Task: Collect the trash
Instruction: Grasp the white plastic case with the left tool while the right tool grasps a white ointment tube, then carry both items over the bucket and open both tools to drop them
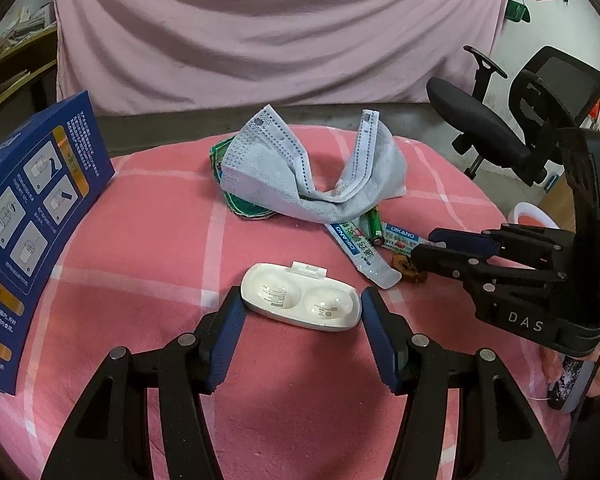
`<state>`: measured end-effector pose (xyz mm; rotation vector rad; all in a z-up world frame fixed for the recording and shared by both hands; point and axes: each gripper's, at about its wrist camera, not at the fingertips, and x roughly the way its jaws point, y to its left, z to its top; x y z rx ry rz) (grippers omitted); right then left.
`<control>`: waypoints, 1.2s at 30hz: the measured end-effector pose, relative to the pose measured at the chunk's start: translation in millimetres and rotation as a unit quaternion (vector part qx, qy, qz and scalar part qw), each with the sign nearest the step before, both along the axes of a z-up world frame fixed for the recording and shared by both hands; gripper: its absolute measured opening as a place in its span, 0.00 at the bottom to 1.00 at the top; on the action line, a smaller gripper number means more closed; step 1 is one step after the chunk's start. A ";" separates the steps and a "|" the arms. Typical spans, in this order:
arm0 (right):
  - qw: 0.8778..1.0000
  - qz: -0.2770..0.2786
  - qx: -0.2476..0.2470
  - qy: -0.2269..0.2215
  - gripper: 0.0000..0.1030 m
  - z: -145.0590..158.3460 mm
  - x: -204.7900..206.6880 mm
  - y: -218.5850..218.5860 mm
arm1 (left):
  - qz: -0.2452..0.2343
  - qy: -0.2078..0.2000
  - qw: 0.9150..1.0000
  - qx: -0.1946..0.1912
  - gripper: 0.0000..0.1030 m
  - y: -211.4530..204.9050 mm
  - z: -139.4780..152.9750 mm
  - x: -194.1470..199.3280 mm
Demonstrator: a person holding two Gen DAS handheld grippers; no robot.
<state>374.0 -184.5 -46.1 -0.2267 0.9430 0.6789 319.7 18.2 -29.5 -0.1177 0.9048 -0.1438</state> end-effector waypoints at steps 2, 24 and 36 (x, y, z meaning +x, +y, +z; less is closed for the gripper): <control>1.000 0.002 -0.001 -0.001 0.23 0.4 -2.8 2.1 | 0.000 0.000 1.000 -0.002 0.51 -1.6 0.4 0.2; 0.992 -0.009 0.028 -0.119 0.19 37.1 -73.4 -25.9 | 0.010 -0.160 0.987 0.016 0.50 -13.8 34.0 -63.1; 0.949 -0.059 0.106 -0.291 0.19 76.2 -121.8 -66.2 | 0.027 -0.294 0.955 -0.001 0.51 -41.7 63.7 -112.4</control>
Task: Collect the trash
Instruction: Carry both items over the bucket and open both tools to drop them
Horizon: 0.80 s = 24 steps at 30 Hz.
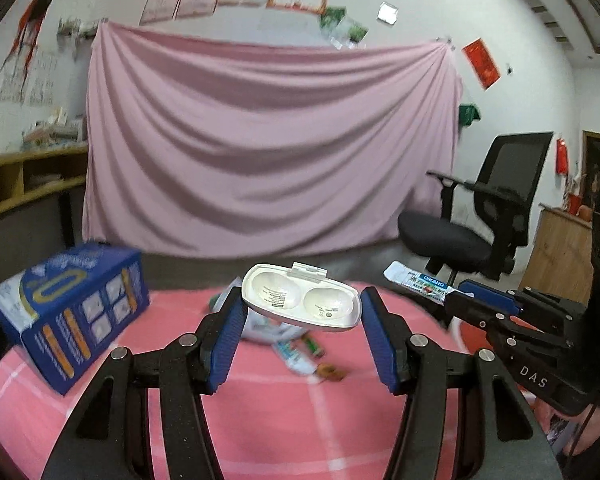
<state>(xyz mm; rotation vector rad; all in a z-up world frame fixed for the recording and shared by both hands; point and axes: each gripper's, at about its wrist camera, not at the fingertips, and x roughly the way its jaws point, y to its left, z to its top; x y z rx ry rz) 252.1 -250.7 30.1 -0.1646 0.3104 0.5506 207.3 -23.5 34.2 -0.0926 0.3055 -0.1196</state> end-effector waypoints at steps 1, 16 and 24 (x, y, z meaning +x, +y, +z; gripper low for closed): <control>1.000 -0.007 0.009 -0.018 0.19 5.1 -4.8 -5.7 | -0.004 -0.015 1.000 0.002 0.51 -6.4 5.7 -3.0; 0.970 -0.151 0.114 -0.154 0.19 48.8 -40.0 -117.4 | -0.108 -0.129 0.984 0.057 0.51 -125.8 55.8 0.3; 0.960 -0.210 0.141 -0.122 0.19 42.9 -38.8 -176.4 | -0.166 -0.115 0.976 0.079 0.51 -198.7 51.3 22.7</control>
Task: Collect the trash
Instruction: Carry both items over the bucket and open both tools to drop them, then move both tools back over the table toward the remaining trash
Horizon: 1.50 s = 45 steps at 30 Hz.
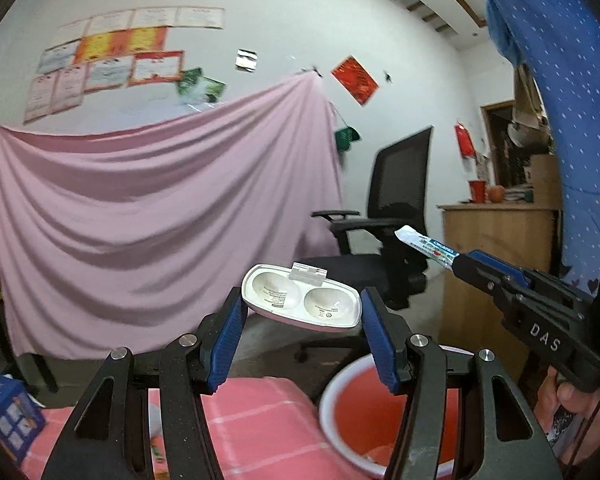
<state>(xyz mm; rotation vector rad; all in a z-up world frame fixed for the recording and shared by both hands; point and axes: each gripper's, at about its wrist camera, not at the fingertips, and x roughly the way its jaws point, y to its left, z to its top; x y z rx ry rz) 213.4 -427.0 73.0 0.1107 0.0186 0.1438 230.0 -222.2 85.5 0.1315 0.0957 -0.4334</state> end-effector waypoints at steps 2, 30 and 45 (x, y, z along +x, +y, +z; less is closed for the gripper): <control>1.000 -0.005 0.003 0.013 0.19 -3.8 0.9 -8.6 | -0.010 0.010 1.000 0.004 0.51 -13.2 -4.3 4.6; 0.985 -0.034 0.008 0.168 0.20 -46.1 29.5 -43.2 | -0.043 0.227 0.973 0.003 0.51 -59.0 -42.5 72.2; 0.987 -0.031 0.011 0.158 0.40 -37.3 28.2 -37.8 | -0.010 0.250 0.967 -0.044 0.60 -23.6 -31.3 72.4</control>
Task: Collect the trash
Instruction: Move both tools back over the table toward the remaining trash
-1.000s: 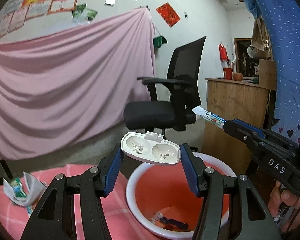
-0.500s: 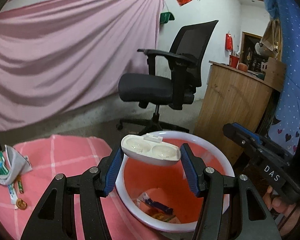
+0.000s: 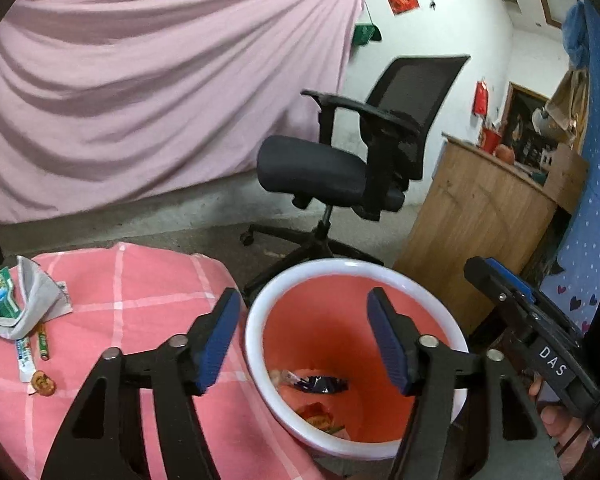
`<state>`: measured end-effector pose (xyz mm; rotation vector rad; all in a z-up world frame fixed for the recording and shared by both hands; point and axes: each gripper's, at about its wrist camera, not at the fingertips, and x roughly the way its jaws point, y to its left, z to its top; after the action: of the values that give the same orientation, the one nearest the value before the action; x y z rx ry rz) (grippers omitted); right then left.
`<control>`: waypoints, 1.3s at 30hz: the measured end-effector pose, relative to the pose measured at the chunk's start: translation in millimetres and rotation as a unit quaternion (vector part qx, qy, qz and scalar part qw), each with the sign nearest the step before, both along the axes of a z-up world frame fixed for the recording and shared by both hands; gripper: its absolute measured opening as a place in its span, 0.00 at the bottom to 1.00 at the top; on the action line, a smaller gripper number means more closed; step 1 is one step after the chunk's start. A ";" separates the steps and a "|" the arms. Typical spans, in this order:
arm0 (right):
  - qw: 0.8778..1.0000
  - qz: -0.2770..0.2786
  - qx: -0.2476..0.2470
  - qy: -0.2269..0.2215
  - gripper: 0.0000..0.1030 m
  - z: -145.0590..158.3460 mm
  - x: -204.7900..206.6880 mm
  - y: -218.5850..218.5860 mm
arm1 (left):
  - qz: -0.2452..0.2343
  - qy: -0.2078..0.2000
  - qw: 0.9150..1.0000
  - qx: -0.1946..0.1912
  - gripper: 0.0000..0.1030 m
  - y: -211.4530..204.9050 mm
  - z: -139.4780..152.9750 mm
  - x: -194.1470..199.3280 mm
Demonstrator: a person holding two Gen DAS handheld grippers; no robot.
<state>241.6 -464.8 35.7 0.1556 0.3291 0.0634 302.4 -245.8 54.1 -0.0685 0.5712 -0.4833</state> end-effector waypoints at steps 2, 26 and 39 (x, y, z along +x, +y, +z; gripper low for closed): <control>1.000 0.001 0.001 -0.011 0.48 4.9 -0.9 3.5 | 0.010 -0.010 1.000 -0.007 0.64 8.5 3.0 -4.5; 0.985 0.050 0.021 -0.165 1.00 38.7 -2.6 102.9 | 0.188 -0.174 0.966 -0.037 0.98 181.9 36.4 -75.2; 0.980 0.110 -0.007 -0.165 1.00 29.0 15.6 180.0 | 0.270 -0.189 0.944 -0.004 0.98 262.1 10.2 -94.4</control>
<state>257.2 -284.8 64.7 0.0924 0.0144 0.3018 208.0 16.3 64.3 -0.1320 0.1559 0.0411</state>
